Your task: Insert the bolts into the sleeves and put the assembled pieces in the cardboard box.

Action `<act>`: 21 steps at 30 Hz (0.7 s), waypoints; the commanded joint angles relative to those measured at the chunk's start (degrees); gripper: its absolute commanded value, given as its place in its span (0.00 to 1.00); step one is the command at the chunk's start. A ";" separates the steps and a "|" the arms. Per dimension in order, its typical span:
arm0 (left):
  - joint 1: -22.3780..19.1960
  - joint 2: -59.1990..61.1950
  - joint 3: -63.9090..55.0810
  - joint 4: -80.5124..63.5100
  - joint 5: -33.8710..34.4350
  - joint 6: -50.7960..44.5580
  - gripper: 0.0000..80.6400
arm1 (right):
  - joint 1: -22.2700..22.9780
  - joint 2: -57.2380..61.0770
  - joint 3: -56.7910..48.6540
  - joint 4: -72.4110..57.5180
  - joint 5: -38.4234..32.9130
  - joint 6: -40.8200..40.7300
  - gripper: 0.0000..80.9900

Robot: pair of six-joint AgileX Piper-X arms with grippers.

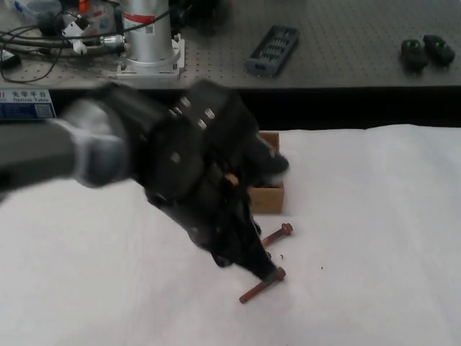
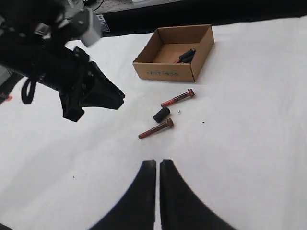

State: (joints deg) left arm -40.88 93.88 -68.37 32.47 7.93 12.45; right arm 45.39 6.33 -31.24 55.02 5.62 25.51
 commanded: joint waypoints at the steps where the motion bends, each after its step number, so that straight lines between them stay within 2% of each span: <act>1: 0.26 -6.09 1.82 -1.67 0.48 -3.82 0.10 | -0.18 2.08 -0.55 -0.13 0.22 6.47 0.04; 7: 0.26 -17.68 15.03 -10.34 0.21 -9.98 0.10 | -0.18 12.24 -0.55 -1.61 -2.40 13.53 0.04; 12: 0.26 -30.62 27.12 -14.87 -1.16 -11.35 0.10 | -0.18 21.80 -0.55 -10.15 -5.62 18.62 0.04; 15: 0.26 -38.07 31.44 -15.01 -2.86 -12.45 0.10 | -0.18 27.61 -0.55 -15.92 -5.62 22.81 0.04; 19: 0.26 -47.56 34.74 -15.38 -4.45 -12.77 0.10 | -0.18 37.38 -0.55 -23.86 -11.64 28.08 0.04; 21: 0.26 -50.95 35.25 -15.39 -4.65 -12.91 0.10 | 0.13 43.02 -1.09 -26.95 -11.87 28.92 0.04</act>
State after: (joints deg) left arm -40.59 53.08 -35.30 18.64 5.33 0.98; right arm 45.39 42.15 -31.30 33.96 -4.12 52.07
